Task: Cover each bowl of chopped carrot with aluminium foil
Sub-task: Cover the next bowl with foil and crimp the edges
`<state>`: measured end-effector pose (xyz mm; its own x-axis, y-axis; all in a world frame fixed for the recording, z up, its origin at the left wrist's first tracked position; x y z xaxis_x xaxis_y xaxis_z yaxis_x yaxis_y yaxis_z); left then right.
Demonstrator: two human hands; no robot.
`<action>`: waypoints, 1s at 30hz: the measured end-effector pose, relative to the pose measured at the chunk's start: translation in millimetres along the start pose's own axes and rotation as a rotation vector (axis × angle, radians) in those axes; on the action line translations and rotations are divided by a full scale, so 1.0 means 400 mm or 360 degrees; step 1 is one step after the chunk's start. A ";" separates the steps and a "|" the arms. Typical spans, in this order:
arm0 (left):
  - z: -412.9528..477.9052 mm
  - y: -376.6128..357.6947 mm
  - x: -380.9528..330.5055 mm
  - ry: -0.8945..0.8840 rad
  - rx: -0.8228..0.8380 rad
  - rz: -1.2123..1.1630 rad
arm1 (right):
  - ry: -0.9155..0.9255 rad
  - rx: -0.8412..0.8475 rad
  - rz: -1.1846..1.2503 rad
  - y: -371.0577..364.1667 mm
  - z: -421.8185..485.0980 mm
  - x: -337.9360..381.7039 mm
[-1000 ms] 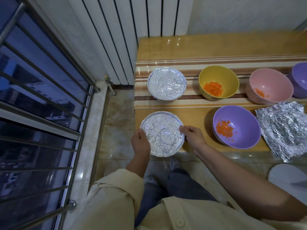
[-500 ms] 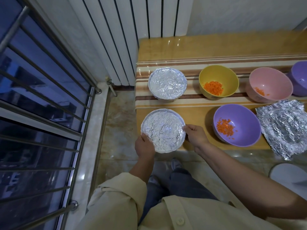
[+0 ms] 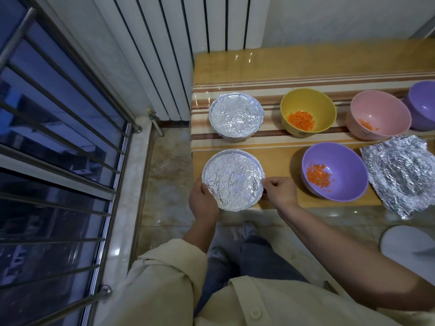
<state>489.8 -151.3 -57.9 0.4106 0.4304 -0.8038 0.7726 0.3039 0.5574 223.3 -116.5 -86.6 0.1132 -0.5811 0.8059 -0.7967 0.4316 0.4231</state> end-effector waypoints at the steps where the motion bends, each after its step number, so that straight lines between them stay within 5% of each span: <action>1: -0.001 0.001 0.000 0.0003 -0.0003 0.0006 | -0.0005 0.0015 0.0004 0.000 -0.008 0.012; 7: 0.009 -0.002 -0.004 0.0009 0.0064 0.0077 | -0.0461 0.0293 0.0202 -0.006 -0.024 0.005; 14: 0.011 -0.010 0.008 0.0051 0.0055 0.0049 | -0.0346 0.0123 0.0169 -0.013 -0.012 0.004; 30: 0.022 -0.002 0.025 0.0271 0.0038 -0.0089 | -0.0293 0.0247 0.0519 -0.042 -0.023 0.073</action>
<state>497.7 -154.8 -68.2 0.2802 0.5517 -0.7856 0.8041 0.3121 0.5060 245.5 -134.5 -66.5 -0.2571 -0.5509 0.7940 -0.8550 0.5126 0.0788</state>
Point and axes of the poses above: each hand's wrist, its own z-axis towards the middle knuckle, its own y-axis out of the back of the hand, x = y × z, the point moved 10 cm from there along z, towards the middle knuckle, and after that the axes turned 10 degrees about -x, right-handed, at the moved point
